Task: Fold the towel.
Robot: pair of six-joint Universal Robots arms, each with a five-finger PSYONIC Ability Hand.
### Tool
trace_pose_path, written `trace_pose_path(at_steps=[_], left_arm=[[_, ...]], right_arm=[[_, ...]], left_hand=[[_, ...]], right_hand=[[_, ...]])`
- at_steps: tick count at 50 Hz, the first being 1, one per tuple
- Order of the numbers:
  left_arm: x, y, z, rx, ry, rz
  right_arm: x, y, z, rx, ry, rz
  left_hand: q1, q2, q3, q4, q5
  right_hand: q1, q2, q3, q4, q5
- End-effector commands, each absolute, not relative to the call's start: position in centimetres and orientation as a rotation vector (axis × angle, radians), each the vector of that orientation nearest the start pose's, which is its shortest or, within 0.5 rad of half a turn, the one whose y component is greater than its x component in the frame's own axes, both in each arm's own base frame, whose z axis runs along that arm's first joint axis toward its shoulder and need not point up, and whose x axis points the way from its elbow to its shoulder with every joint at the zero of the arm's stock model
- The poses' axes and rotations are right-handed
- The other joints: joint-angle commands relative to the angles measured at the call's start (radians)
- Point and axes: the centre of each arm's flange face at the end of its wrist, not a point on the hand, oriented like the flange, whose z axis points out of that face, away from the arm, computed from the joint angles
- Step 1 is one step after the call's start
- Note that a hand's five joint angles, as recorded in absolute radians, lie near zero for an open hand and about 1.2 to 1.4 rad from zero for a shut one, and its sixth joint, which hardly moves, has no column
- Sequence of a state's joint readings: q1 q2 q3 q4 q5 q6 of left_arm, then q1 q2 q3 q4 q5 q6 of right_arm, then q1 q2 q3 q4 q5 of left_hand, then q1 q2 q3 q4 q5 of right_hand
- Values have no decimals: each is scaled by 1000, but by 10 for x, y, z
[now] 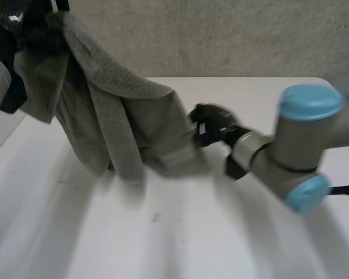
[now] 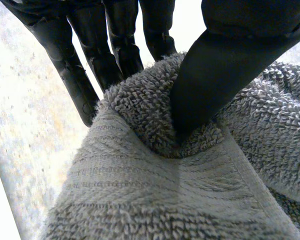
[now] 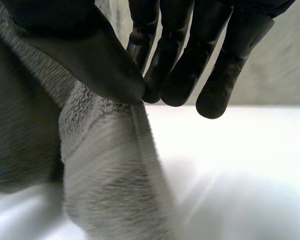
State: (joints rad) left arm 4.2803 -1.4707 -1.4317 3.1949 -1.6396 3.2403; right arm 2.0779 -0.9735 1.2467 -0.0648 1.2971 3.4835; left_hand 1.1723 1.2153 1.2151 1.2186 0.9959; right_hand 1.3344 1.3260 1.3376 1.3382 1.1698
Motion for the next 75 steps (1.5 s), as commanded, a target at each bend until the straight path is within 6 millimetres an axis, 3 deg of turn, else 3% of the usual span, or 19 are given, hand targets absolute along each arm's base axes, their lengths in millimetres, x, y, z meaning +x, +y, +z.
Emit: trace_pose_path(at_steps=[1,17,29,36,41,46,48,49,51,53,59,62,64,65,69,70,72,74,75], left_arm=[[-225,-229,348,434,2106,-2520],[-230,-228,266,542,2402,-2193],[-235,-231,262,635,2446,-2215],[-244,-250,233,677,2534,-2099],[-253,-280,225,665,2534,-2096],[-259,-320,259,608,2388,-2275],[-265,-339,310,565,2194,-2491],[-265,-339,310,565,2193,-2492],[-269,-348,365,519,1952,-2710],[-270,-350,390,492,1824,-2810],[-269,-350,421,409,1620,-2991],[-268,-352,411,402,1679,-2972],[-267,-354,392,400,1787,-2924],[-264,-354,365,403,1918,-2847],[-250,-347,277,488,2289,-2540],[-250,-346,277,488,2290,-2539],[-248,-339,251,534,2398,-2447],[-247,-317,206,622,2594,-2275],[-247,-317,206,623,2595,-2274]], right_arm=[[285,-309,235,-564,1947,-1579],[252,-241,323,-1135,1805,-2075],[265,-212,322,-1365,1854,-2273],[281,-239,266,-1584,2050,-1968],[297,-270,264,-1592,2037,-1987],[318,-312,314,-1424,1809,-2347],[324,-320,338,-1345,1682,-2504],[327,-327,364,-1248,1534,-2665],[329,-331,387,-1157,1388,-2800],[329,-331,421,-998,1136,-2999],[323,-323,440,-916,1039,-3074],[320,-317,420,-1018,1183,-2970],[319,-310,383,-1179,1373,-2787],[319,-310,383,-1180,1374,-2786],[315,-292,308,-1443,1659,-2376],[315,-292,307,-1444,1660,-2375],[305,-279,255,-1565,1838,-2090],[298,-272,231,-1599,1918,-1961],[292,-266,209,-1621,1987,-1847]], left_hand=[[224,181,181,178,226],[224,181,181,178,226],[224,181,181,178,226],[224,181,181,178,226],[224,181,181,178,226],[224,181,181,178,226],[224,181,181,178,226],[224,181,181,178,226],[224,181,181,178,226],[224,181,181,178,226],[224,181,181,178,226],[224,181,181,178,226],[224,181,181,178,226],[224,181,181,178,226],[224,181,181,178,226],[224,181,181,178,226],[224,181,181,178,226],[224,181,181,178,226],[224,181,181,178,226]], right_hand=[[62,70,59,58,52],[62,70,59,58,52],[62,70,59,58,52],[62,70,59,58,52],[62,70,59,58,52],[62,70,59,58,52],[62,70,59,58,52],[62,70,59,58,52],[62,70,59,58,52],[62,70,59,58,52],[62,70,59,58,52],[62,70,59,58,52],[62,70,59,58,52],[62,70,59,58,52],[62,70,59,58,52],[62,70,59,58,52],[62,70,59,58,52],[62,70,59,58,52],[62,70,59,58,52]])
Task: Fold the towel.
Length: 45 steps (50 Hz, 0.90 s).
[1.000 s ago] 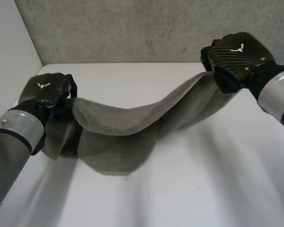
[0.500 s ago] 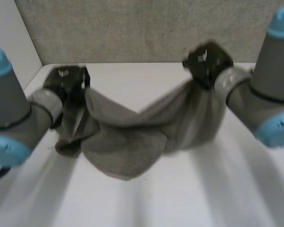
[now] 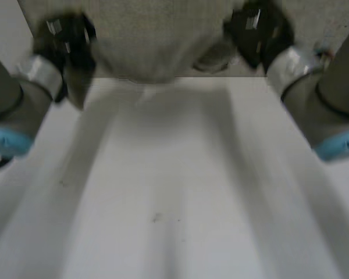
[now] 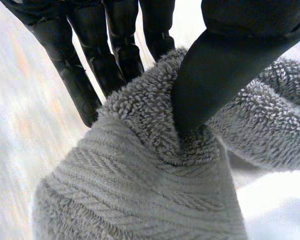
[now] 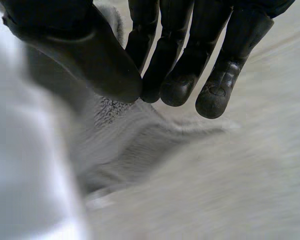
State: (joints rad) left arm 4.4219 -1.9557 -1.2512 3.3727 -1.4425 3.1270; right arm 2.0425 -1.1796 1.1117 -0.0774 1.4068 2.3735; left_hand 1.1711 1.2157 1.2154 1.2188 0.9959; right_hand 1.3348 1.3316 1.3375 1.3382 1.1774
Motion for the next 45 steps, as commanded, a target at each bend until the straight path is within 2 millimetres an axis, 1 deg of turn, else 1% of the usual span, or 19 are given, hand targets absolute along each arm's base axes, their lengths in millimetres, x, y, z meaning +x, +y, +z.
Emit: trace_pose_path(at_steps=[1,2,3,4,5,7,10,13,17,19,20,21,22,24,25,26,27,31,45], left_arm=[[-247,-307,186,658,2679,-2186],[-245,-298,168,681,2753,-2097],[-245,-298,167,682,2754,-2096],[-244,-291,152,703,2803,-2014],[-244,-291,152,703,2803,-2014],[-241,-279,134,747,2840,-1900],[-235,-275,127,790,2829,-1828],[-231,-275,127,803,2813,-1809],[-217,-281,140,777,2758,-1821],[-215,-283,146,767,2742,-1842],[-215,-284,151,759,2728,-1865],[-214,-285,154,757,2715,-1882],[-214,-285,154,757,2715,-1882],[-214,-285,159,753,2702,-1901],[-213,-285,161,751,2693,-1910],[-212,-286,163,744,2688,-1918],[-212,-286,163,744,2688,-1919],[-213,-284,163,747,2691,-1915],[-206,-286,158,712,2708,-1887]], right_arm=[[292,-266,209,-1621,1988,-1845],[288,-260,190,-1639,2038,-1753],[288,-260,190,-1639,2039,-1752],[284,-255,175,-1649,2077,-1681],[279,-252,165,-1650,2112,-1630],[274,-251,157,-1644,2137,-1592],[268,-249,150,-1617,2138,-1547],[264,-245,146,-1604,2133,-1507],[260,-243,143,-1554,2153,-1485],[256,-248,142,-1433,2191,-1498],[256,-249,142,-1432,2191,-1498],[252,-253,143,-1350,2212,-1512],[252,-253,143,-1349,2212,-1512],[242,-264,141,-1150,2260,-1542],[242,-264,141,-1149,2260,-1542],[237,-269,140,-1061,2275,-1553],[233,-272,140,-995,2281,-1564],[230,-273,142,-933,2273,-1578],[223,-274,140,-930,2247,-1606]], left_hand=[[225,181,181,178,226],[225,181,181,178,226],[225,181,181,178,226],[225,181,181,178,226],[225,181,181,178,226],[225,181,181,178,226],[225,181,181,178,226],[225,181,181,178,226],[225,181,181,178,226],[225,181,181,178,226],[225,181,181,178,226],[225,181,181,178,226],[225,181,181,178,226],[225,181,181,178,226],[225,181,181,178,226],[225,181,181,178,226],[225,181,181,178,226],[225,181,181,178,226],[225,181,181,178,226]], right_hand=[[61,65,59,58,44],[61,65,59,58,44],[61,65,59,58,44],[61,65,59,58,44],[61,65,59,58,44],[61,65,59,58,44],[61,65,59,58,44],[61,65,59,58,44],[61,65,59,58,44],[61,65,59,58,44],[61,65,59,58,44],[-161,-158,-164,-165,-178],[-164,-160,-166,-167,-181],[-809,-806,-812,-813,-826],[-812,-809,-815,-816,-829],[-894,-891,-896,-897,-911],[-892,-888,-894,-895,-909],[-903,-900,-906,-907,-920],[-889,-886,-892,-892,-906]])
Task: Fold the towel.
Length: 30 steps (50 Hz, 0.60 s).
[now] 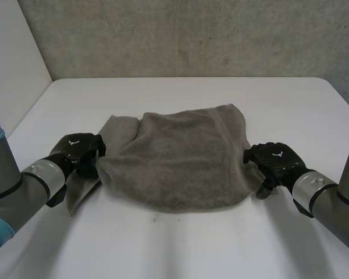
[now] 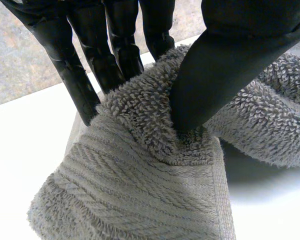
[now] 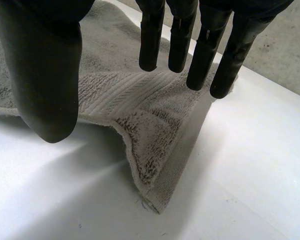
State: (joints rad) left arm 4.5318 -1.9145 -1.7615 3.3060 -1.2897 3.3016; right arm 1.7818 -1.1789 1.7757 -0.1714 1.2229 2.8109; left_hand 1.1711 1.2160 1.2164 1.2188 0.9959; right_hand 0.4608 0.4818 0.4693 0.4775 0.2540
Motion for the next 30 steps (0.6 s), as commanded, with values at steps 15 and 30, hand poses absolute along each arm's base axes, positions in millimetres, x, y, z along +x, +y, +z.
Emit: trace_pose_path(at_steps=[15,30], left_arm=[[-201,-286,154,691,2723,-1862],[-201,-284,152,690,2733,-1849]], right_arm=[[225,-284,123,-1054,2235,-1662],[225,-297,134,-1039,2204,-1738]], left_hand=[[225,180,180,178,226],[225,180,180,178,226]], right_hand=[[91,70,82,74,123],[934,913,926,917,966]])
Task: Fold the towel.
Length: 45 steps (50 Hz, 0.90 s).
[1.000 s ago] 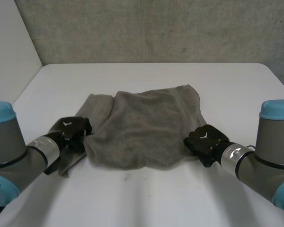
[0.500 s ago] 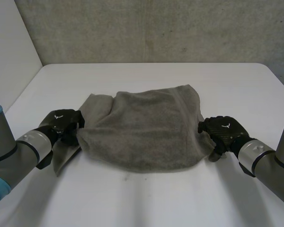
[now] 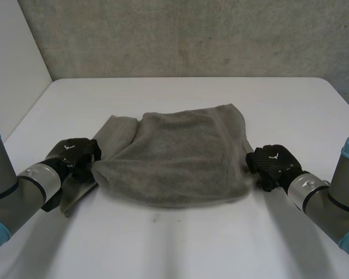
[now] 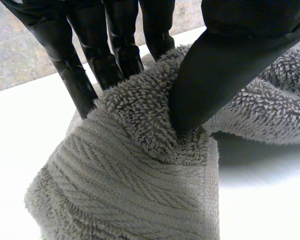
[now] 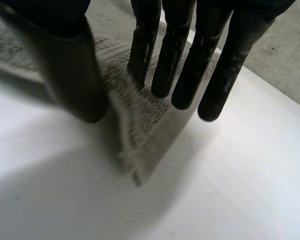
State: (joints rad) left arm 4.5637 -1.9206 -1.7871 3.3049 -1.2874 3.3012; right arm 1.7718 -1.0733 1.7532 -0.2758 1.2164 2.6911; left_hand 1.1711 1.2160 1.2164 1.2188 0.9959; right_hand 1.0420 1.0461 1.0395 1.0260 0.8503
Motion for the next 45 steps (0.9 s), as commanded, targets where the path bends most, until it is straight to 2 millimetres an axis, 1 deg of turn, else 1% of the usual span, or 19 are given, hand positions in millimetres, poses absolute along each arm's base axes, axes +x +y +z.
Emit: trace_pose_path(at_steps=[1,3,4,6,9,13,14,15,17,19,28,33,38,39,40,41,43,44,45], left_arm=[[-201,-283,152,693,2735,-1848],[-201,-282,152,696,2737,-1844],[-201,-280,152,699,2740,-1840],[-202,-278,151,707,2743,-1837],[-203,-275,152,721,2750,-1828],[-203,-266,151,738,2805,-1747],[-203,-264,151,739,2826,-1715],[-203,-263,151,739,2827,-1715],[-201,-262,151,732,2852,-1673],[-199,-258,150,726,2908,-1586],[-201,-260,151,754,2947,-1516],[-203,-273,149,786,2921,-1544],[-210,-310,135,796,2883,-1600],[-210,-310,135,796,2883,-1601],[-212,-321,131,800,2861,-1630],[-212,-321,131,800,2861,-1630],[-216,-346,127,797,2801,-1713],[-216,-346,127,797,2800,-1714],[-217,-358,128,787,2761,-1760]], right_arm=[[225,-297,134,-1039,2204,-1739],[221,-299,165,-1028,2146,-1862],[221,-299,165,-1028,2145,-1862],[212,-296,195,-1011,2114,-1973],[207,-292,207,-1028,2119,-1998],[197,-275,207,-1176,2284,-1862],[192,-266,204,-1312,2378,-1766],[192,-266,204,-1314,2379,-1765],[180,-248,197,-1605,2530,-1537],[178,-248,196,-1657,2553,-1528],[179,-262,193,-1563,2528,-1671],[186,-270,179,-1512,2476,-1687],[189,-278,167,-1496,2458,-1715],[189,-278,167,-1496,2458,-1715],[189,-281,163,-1495,2456,-1722],[189,-282,160,-1492,2456,-1729],[190,-284,158,-1491,2450,-1740],[190,-285,158,-1491,2446,-1757],[190,-285,158,-1491,2446,-1757]], left_hand=[[225,180,180,178,226],[225,180,180,178,226],[225,180,180,178,226],[225,180,180,178,226],[225,180,180,178,226],[225,180,180,178,226],[225,180,180,178,226],[225,180,180,178,226],[225,180,180,178,226],[225,180,180,178,226],[225,180,180,178,226],[225,180,180,178,226],[225,180,180,178,226],[225,180,180,178,226],[138,93,93,91,139],[137,93,92,90,138],[-350,-395,-395,-398,-349],[-353,-398,-398,-400,-352],[-719,-764,-764,-767,-718]], right_hand=[[354,350,357,370,371],[354,350,357,370,371],[354,350,357,370,371],[354,350,357,370,371],[354,350,357,370,371],[354,350,357,370,371],[354,350,357,370,371],[354,350,357,370,371],[354,350,357,370,371],[354,350,357,370,371],[354,350,357,370,371],[354,350,357,370,371],[354,350,357,370,371],[354,350,357,370,371],[354,350,357,370,371],[354,350,357,370,371],[354,350,357,370,371],[354,350,357,370,371],[354,350,357,370,371]])
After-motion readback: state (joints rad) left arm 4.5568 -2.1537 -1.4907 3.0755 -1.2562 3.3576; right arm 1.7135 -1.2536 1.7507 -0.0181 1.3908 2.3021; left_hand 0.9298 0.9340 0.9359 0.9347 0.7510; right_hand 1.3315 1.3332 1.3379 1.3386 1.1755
